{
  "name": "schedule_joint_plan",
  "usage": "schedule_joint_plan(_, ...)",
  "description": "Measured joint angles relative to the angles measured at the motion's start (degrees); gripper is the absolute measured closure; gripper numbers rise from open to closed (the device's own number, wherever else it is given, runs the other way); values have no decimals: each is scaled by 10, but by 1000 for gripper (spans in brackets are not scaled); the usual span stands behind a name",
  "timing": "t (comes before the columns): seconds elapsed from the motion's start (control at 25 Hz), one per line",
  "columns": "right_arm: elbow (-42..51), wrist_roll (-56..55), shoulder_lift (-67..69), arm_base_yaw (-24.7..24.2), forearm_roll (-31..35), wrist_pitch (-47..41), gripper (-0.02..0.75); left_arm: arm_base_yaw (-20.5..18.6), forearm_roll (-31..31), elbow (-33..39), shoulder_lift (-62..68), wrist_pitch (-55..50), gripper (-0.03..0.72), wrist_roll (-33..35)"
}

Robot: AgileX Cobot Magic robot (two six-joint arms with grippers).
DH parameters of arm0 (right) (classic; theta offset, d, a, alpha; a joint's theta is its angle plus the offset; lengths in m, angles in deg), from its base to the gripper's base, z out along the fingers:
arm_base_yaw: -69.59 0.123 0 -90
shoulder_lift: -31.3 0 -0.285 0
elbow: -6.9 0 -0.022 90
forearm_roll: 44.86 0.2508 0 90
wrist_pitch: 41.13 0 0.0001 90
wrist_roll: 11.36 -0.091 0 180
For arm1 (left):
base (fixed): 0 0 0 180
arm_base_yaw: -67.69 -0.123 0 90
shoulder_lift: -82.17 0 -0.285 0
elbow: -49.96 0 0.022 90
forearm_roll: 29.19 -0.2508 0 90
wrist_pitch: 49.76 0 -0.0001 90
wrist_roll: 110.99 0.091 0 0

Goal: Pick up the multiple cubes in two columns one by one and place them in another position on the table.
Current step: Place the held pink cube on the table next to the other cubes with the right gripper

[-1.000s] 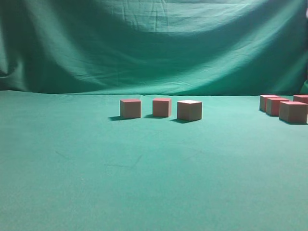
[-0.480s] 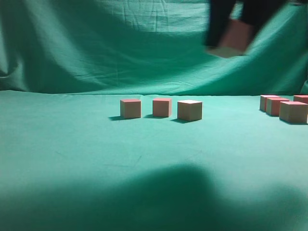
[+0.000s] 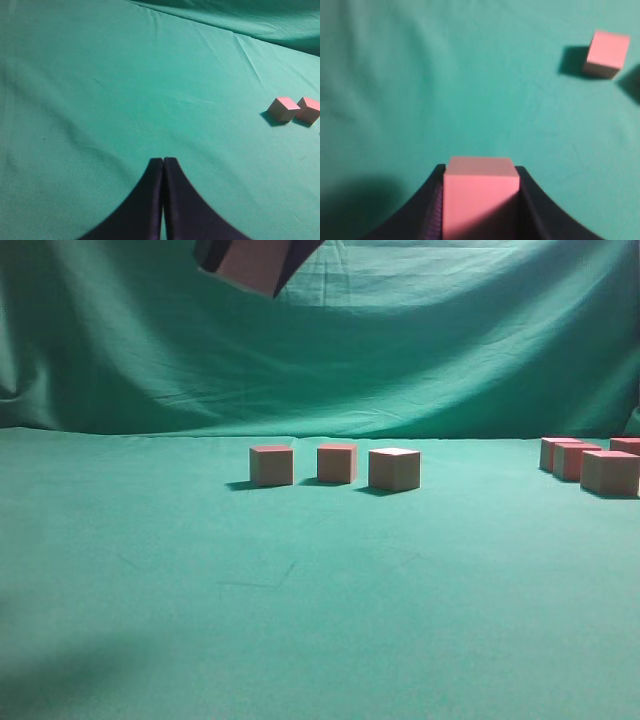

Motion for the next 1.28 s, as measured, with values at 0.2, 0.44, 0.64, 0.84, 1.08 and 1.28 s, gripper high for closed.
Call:
schedule_joint_plan(0.2, -93, -12, 55, 0, -1, -92, 477, 0, 0, 0, 0, 0, 688, 0)
schedule_joint_plan(0.44, -242, -36, 179, 13, -29, -237, 477, 0, 0, 0, 0, 0, 688, 0)
schedule_joint_plan(0.64, -377, -99, 279, 20, -96, -304, 477, 0, 0, 0, 0, 0, 688, 0)
schedule_joint_plan(0.84, -446, -181, 348, 20, -166, -309, 477, 0, 0, 0, 0, 0, 688, 0)
schedule_joint_plan(1.08, -453, -264, 365, 20, -191, -313, 477, 0, 0, 0, 0, 0, 688, 0)
schedule_joint_plan(1.28, -454, -318, 372, 20, -199, -312, 477, 0, 0, 0, 0, 0, 688, 0)
